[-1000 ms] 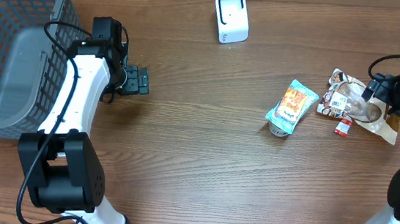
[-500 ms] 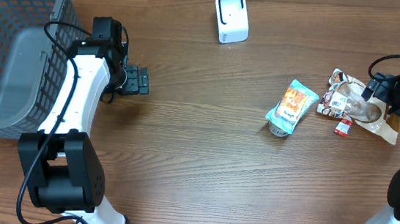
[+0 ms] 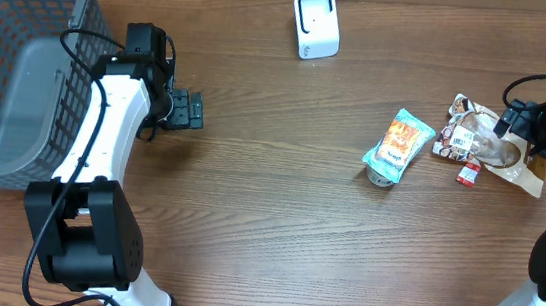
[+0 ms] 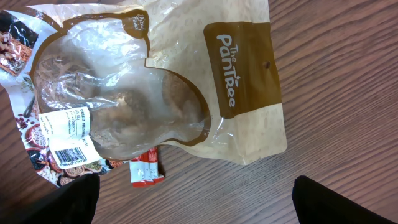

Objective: Scan the item barcode

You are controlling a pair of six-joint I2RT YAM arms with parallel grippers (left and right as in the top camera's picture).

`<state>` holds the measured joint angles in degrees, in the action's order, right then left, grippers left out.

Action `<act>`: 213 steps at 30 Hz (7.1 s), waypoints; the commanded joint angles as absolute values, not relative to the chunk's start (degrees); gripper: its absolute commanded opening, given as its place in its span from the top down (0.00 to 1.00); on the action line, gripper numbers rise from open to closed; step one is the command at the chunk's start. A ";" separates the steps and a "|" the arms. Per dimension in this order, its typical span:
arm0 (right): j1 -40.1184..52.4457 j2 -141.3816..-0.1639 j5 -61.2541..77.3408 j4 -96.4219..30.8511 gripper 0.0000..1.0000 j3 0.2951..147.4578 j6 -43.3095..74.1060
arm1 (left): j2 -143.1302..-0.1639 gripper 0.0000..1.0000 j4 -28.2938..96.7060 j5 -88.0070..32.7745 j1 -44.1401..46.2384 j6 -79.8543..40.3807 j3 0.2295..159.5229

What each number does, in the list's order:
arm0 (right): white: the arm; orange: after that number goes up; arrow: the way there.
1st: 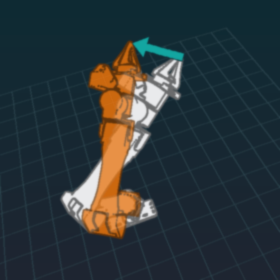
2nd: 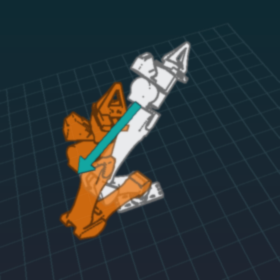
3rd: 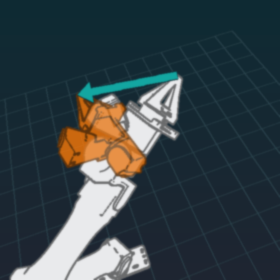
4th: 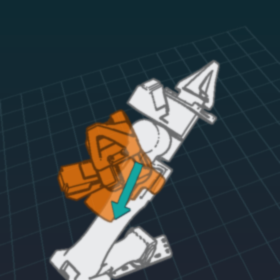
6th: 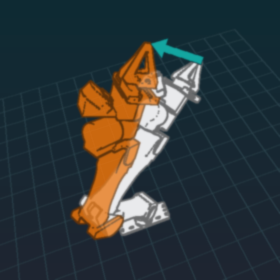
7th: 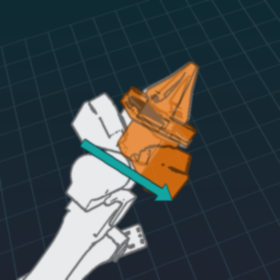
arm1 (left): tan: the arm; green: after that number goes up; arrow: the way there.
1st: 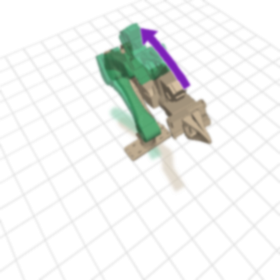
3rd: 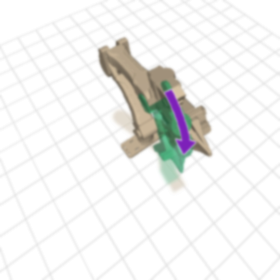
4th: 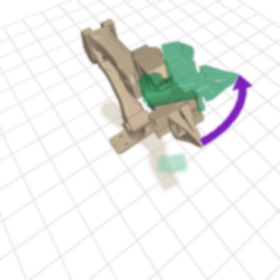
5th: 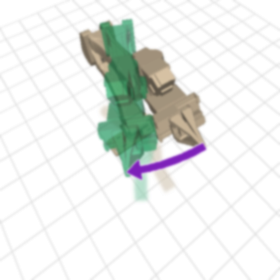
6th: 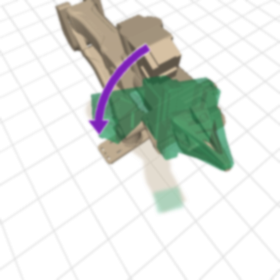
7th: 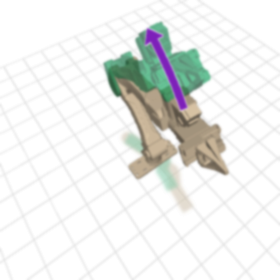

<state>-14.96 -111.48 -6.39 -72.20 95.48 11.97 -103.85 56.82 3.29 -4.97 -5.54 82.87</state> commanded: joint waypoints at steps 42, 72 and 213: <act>-14.85 -109.51 -6.37 -72.07 0.00 96.82 11.99 | -104.14 0.00 56.73 3.55 -4.86 -4.47 82.98; -14.85 -109.51 -6.37 -72.07 0.00 96.82 11.99 | -104.14 0.00 56.75 3.55 -4.86 -4.47 82.98; 33.39 -107.50 27.46 10.90 0.96 55.88 39.68 | -104.14 0.00 56.75 3.55 -4.86 -4.47 82.98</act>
<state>33.04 -107.66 28.95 10.11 56.47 39.27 -103.85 56.82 3.29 -4.97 -5.54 82.87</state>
